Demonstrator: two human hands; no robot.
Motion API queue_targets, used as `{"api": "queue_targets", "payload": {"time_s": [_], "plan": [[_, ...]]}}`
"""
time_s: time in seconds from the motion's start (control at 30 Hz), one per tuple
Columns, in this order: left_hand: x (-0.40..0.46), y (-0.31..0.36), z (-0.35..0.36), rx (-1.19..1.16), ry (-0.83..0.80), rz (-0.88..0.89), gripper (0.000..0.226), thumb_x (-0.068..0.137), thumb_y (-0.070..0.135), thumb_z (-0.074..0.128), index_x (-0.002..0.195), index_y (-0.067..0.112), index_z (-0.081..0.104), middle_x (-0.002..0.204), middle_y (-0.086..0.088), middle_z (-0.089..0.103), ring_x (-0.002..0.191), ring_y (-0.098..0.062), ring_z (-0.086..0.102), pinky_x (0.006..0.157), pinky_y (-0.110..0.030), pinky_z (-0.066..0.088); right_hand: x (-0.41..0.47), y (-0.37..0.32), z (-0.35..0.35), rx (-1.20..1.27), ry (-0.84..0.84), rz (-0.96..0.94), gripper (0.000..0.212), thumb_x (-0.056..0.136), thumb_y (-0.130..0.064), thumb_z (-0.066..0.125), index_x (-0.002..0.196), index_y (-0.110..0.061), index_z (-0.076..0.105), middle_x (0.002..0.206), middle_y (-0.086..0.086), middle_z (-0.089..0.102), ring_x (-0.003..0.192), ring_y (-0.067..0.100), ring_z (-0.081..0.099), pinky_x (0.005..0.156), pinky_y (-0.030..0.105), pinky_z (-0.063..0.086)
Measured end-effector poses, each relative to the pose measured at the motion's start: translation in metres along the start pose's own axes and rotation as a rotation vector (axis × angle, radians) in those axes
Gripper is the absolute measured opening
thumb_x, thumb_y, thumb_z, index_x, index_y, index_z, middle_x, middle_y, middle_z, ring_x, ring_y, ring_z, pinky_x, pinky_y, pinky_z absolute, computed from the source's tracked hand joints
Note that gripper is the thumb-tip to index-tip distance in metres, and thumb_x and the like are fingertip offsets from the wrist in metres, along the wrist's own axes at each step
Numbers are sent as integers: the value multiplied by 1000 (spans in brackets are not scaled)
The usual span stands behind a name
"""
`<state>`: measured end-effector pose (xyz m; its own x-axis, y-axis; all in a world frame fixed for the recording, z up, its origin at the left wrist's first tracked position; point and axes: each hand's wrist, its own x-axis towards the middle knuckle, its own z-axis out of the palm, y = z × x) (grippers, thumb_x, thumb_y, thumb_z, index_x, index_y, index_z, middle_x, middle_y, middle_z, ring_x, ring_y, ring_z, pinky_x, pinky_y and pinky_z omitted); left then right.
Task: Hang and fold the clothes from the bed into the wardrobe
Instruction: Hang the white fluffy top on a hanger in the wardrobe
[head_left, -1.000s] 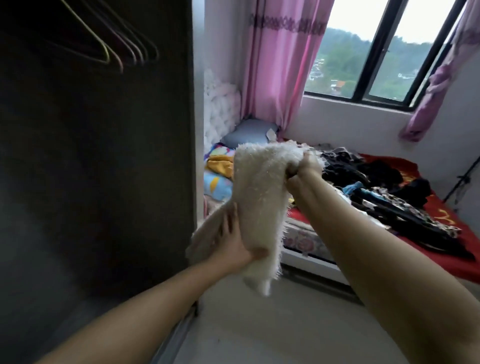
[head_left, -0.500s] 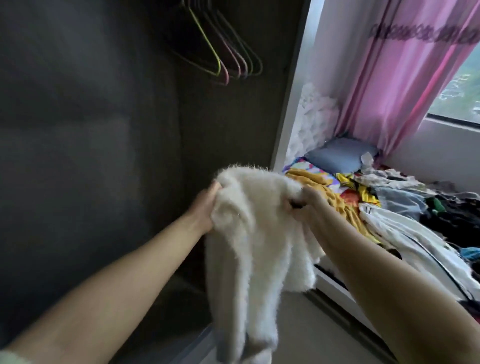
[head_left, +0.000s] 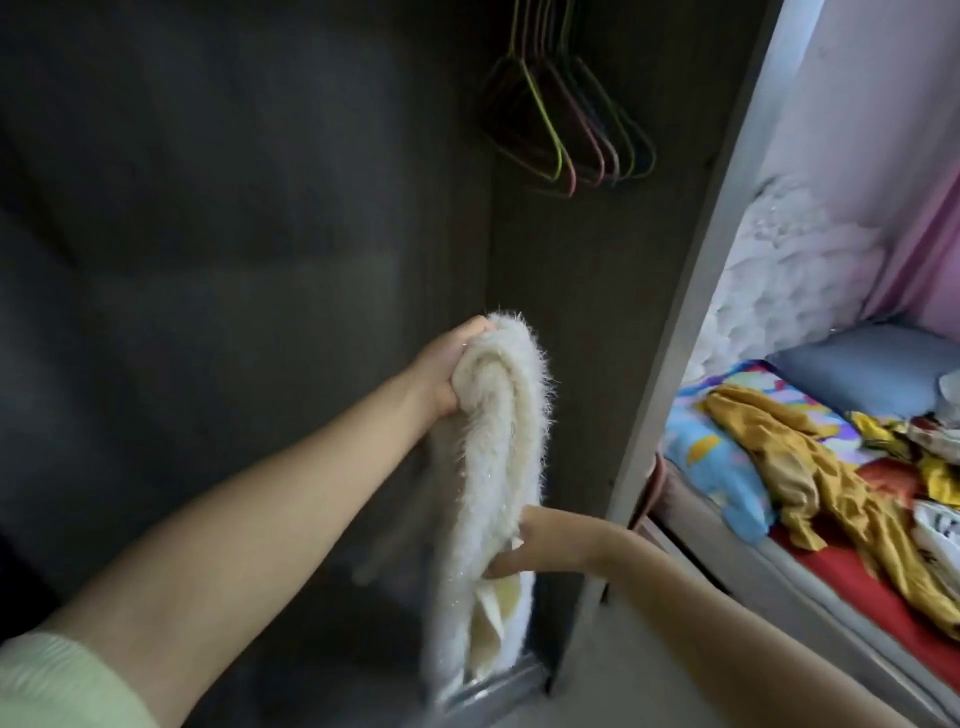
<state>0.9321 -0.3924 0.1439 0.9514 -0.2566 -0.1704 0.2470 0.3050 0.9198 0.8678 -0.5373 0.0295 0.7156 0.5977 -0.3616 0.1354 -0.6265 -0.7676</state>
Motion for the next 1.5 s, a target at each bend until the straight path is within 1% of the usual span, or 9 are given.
{"api": "queue_targets", "payload": {"time_s": [0.13, 0.3, 0.43, 0.57, 0.73, 1.0, 1.2, 1.33, 1.5], "plan": [[-15, 19, -24, -36, 51, 57, 57, 96, 19, 36, 43, 14, 56, 43, 0, 52, 39, -11, 54, 42, -16, 45, 17, 8, 2, 42, 342, -24, 14, 89, -14, 58, 97, -11, 68, 103, 7, 71, 96, 21, 66, 92, 43, 52], [-33, 52, -69, -27, 307, 142, 39, 95, 21, 44, 62, 11, 61, 50, -2, 57, 44, -13, 57, 45, -19, 48, 20, -13, -22, 217, 447, -122, 22, 96, -27, 49, 85, -20, 67, 83, -6, 72, 79, 11, 69, 74, 31, 57], [-32, 45, -92, 457, 652, 191, 27, 97, 39, 49, 103, 14, 58, 92, -11, 64, 73, -18, 59, 67, -29, 48, 24, -43, -42, 440, 613, -177, 24, 95, -33, 48, 81, -16, 56, 71, 6, 50, 61, 18, 48, 57, 30, 37], [-25, 12, -73, 917, 572, 325, 44, 98, 33, 48, 131, 4, 51, 136, -17, 50, 124, -24, 48, 100, -24, 36, 33, -65, -50, 643, 613, -166, 23, 90, -47, 49, 90, -24, 51, 83, 4, 40, 70, 23, 34, 59, 37, 25], [-37, -5, -44, 929, 185, 554, 7, 93, 23, 61, 99, 21, 64, 97, 3, 66, 96, -14, 62, 92, -33, 47, 37, -72, -48, 784, 654, -110, 37, 99, -32, 44, 103, 1, 60, 81, 11, 52, 68, 23, 48, 55, 31, 38], [-53, -48, -40, 873, -98, -87, 50, 85, 55, 62, 119, 17, 61, 109, -8, 70, 99, -28, 67, 82, -41, 54, 27, -67, -60, 960, 761, -162, 32, 101, -28, 42, 96, -5, 64, 91, 18, 69, 84, 29, 69, 82, 46, 56], [-32, -80, -33, 1031, 168, -98, 24, 92, 33, 54, 105, 14, 62, 82, -5, 65, 66, -20, 64, 59, -32, 52, 18, -51, -64, 897, 859, -152, 27, 100, -24, 46, 93, -3, 62, 86, 18, 64, 84, 31, 65, 86, 50, 53], [-22, -98, -45, 752, 193, -353, 46, 98, 37, 49, 128, 3, 45, 113, -17, 63, 59, -16, 68, 51, -27, 56, 11, -44, -64, 975, 798, -164, 22, 101, -19, 46, 89, -6, 57, 82, 12, 59, 78, 22, 60, 81, 38, 54], [6, -65, -56, -35, 506, -133, 34, 102, 7, 33, 133, 1, 46, 97, -19, 61, 73, -30, 64, 89, -48, 48, 13, -36, -68, 983, 787, -151, 18, 101, -14, 46, 96, -2, 58, 97, 15, 62, 94, 24, 63, 87, 37, 54]]}}
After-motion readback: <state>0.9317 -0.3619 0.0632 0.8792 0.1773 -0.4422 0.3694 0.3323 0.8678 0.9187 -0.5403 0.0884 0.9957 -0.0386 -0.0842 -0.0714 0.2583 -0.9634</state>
